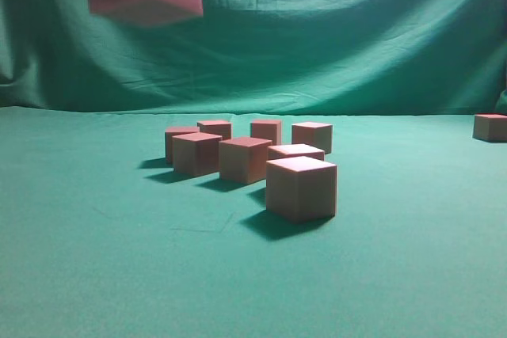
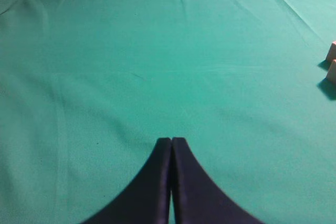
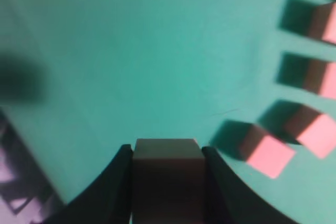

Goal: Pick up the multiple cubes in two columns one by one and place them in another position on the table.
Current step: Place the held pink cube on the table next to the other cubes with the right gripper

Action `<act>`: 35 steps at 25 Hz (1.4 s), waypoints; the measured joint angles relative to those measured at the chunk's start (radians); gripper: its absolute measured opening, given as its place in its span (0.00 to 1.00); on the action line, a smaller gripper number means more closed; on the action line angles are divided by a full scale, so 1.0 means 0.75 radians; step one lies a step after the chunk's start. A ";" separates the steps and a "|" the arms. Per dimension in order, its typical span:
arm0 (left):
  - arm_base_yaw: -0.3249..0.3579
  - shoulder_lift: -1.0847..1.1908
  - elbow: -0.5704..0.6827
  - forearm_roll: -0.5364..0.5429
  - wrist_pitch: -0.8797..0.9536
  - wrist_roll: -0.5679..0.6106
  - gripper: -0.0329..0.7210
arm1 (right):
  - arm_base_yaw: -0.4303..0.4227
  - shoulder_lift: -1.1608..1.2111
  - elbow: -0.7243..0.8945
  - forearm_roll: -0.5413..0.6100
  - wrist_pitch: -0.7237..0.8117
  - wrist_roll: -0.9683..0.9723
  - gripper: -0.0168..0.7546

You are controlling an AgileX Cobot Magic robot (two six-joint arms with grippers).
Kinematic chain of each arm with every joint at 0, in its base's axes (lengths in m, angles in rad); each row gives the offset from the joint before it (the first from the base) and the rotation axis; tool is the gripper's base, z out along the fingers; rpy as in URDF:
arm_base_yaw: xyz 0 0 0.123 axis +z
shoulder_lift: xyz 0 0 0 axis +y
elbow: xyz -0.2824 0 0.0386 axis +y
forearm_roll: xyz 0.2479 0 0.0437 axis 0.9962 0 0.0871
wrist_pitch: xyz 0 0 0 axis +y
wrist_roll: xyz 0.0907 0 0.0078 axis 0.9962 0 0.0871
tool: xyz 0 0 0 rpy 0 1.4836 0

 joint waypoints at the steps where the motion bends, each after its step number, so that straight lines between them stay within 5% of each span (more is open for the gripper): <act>1: 0.000 0.000 0.000 0.000 0.000 0.000 0.04 | 0.000 0.000 0.026 0.032 -0.005 -0.046 0.37; 17: 0.000 0.000 0.000 0.000 0.000 0.000 0.04 | -0.107 0.000 0.340 0.059 -0.507 -0.416 0.37; 35: 0.000 0.000 0.000 0.000 0.000 0.000 0.04 | -0.169 0.154 0.342 -0.041 -0.604 -0.420 0.37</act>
